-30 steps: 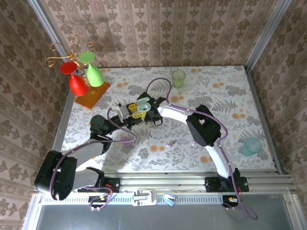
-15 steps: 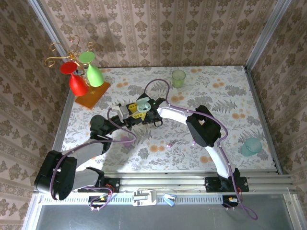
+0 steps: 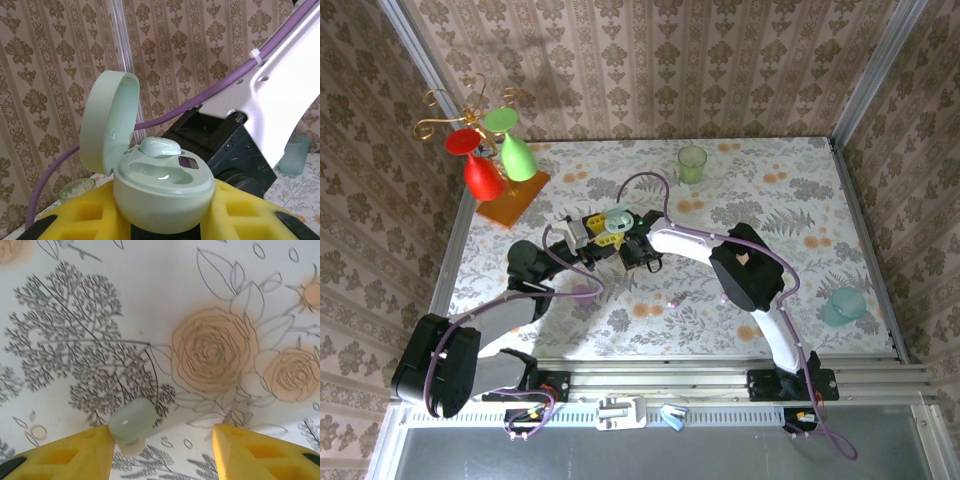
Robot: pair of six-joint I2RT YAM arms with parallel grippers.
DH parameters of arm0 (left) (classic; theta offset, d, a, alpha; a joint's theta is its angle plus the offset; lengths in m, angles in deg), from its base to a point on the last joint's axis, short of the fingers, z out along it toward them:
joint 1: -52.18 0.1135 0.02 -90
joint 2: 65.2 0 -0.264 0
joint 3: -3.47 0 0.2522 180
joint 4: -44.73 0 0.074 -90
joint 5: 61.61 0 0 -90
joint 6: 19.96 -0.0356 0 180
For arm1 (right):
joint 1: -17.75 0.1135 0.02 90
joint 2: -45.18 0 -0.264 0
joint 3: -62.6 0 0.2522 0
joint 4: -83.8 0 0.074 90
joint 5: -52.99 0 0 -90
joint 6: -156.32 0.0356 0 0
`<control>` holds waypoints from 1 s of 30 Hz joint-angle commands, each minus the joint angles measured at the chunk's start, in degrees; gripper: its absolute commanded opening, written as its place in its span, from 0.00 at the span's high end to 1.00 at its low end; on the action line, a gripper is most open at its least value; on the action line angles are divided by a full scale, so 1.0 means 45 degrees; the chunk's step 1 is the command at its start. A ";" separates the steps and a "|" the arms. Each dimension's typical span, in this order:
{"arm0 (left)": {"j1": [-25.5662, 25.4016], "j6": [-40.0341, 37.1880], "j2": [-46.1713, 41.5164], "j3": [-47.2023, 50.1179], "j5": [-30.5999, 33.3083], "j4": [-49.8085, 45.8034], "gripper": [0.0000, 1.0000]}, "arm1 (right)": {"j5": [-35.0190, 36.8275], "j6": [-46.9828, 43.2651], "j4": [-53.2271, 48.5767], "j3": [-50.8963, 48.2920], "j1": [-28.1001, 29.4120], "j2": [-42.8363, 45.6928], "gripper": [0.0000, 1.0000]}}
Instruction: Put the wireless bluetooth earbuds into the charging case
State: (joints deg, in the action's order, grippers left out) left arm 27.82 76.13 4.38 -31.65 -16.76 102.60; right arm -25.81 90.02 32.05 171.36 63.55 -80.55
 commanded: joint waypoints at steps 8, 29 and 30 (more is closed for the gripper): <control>-0.0036 0.0210 -0.0131 -0.0092 -0.0024 0.0321 0.81 | -0.0177 0.0363 0.0087 -0.1752 -0.0262 0.1648 0.47; -0.0038 0.0134 -0.0443 0.0041 -0.0005 0.0299 0.81 | -0.0687 0.1957 -0.0055 0.0855 -0.0265 -0.0079 0.61; -0.0037 0.0113 -0.0443 0.0041 0.0003 0.0287 0.80 | -0.0702 0.1958 -0.0096 0.0934 -0.0266 -0.0168 0.63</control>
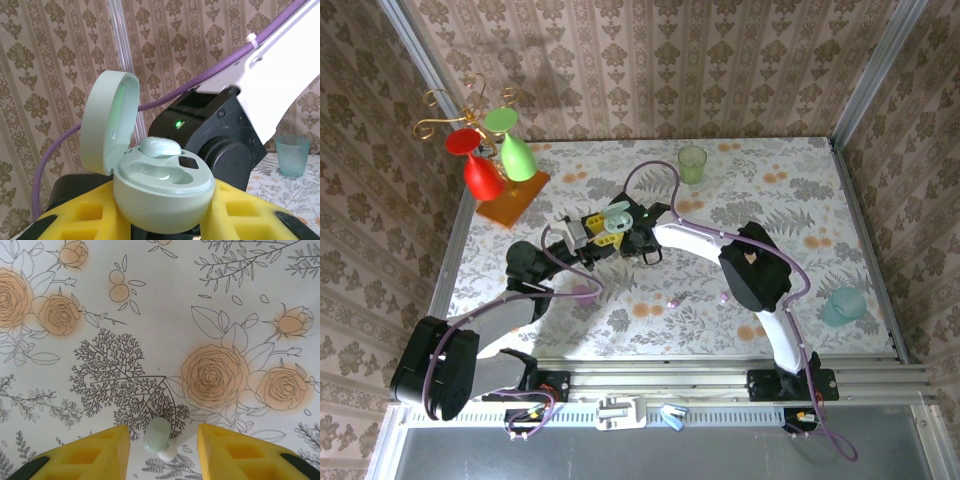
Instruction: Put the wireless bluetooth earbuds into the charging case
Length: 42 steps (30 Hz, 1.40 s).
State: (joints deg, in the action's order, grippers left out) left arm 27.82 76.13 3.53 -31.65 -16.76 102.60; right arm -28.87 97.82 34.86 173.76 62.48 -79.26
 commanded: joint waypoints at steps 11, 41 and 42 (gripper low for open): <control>0.0003 0.0061 -0.0175 0.0004 0.0008 0.0272 0.80 | -0.0266 0.0131 -0.1157 0.0864 -0.0023 -0.1097 0.77; -0.0016 0.0131 -0.0019 -0.0076 -0.0027 0.0301 0.80 | -0.0687 -0.0263 -0.0302 -0.1955 -0.0659 0.1086 0.76; -0.0018 0.0129 -0.0038 -0.0093 -0.0031 0.0282 0.81 | -0.0917 -0.0197 -0.0115 -0.2162 -0.0730 0.1228 0.77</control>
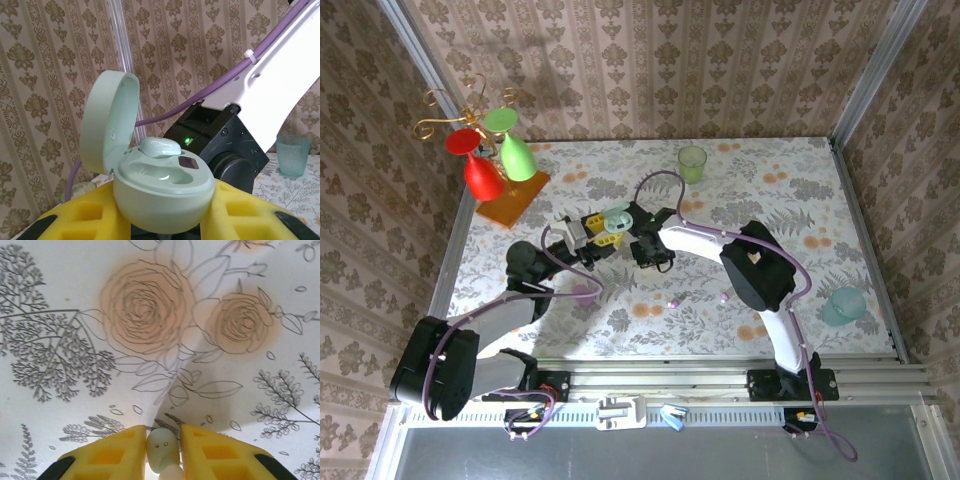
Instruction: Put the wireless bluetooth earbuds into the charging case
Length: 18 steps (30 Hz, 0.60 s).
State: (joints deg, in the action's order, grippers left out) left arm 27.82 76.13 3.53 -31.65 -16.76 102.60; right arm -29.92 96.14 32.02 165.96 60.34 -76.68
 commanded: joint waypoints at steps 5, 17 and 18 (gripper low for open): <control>-0.0016 0.0132 -0.0072 -0.0076 -0.0042 0.0269 0.81 | -0.2113 0.0502 0.1525 -0.1673 -0.0858 0.1438 0.78; -0.0036 0.0143 0.0038 -0.0169 -0.0066 0.0272 0.81 | -0.4011 0.1267 0.3027 -0.5376 -0.2214 0.3764 0.69; -0.0046 0.0132 0.0054 -0.0179 -0.0084 0.0267 0.80 | -0.3658 0.1189 0.2790 -0.5434 -0.2237 0.3885 0.67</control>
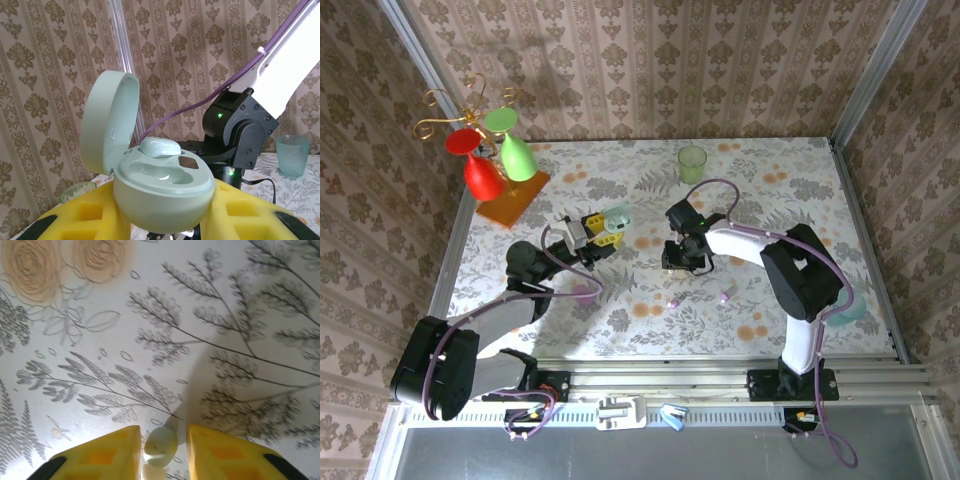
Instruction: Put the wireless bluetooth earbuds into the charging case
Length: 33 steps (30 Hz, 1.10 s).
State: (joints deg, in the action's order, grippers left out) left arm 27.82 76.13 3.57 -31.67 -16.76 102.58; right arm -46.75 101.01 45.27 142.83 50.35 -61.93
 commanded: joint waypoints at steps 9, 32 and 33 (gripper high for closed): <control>-0.0075 0.0148 0.0225 -0.0305 -0.0108 0.0277 0.80 | 0.1152 -0.0335 -0.0901 -0.0212 0.0089 0.1389 0.66; -0.0097 0.0106 0.0176 -0.0365 -0.0104 0.0241 0.81 | 0.0320 0.1508 -0.0429 -0.0508 0.0216 0.0752 0.60; -0.0105 0.0093 0.0167 -0.0365 -0.0105 0.0238 0.80 | 0.0247 0.1532 -0.0433 -0.0482 0.0217 0.0692 0.59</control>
State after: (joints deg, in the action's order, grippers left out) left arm 27.82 76.13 4.49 -31.67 -16.78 102.58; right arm -44.13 106.50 43.13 140.25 50.96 -57.51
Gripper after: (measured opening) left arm 0.334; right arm 0.406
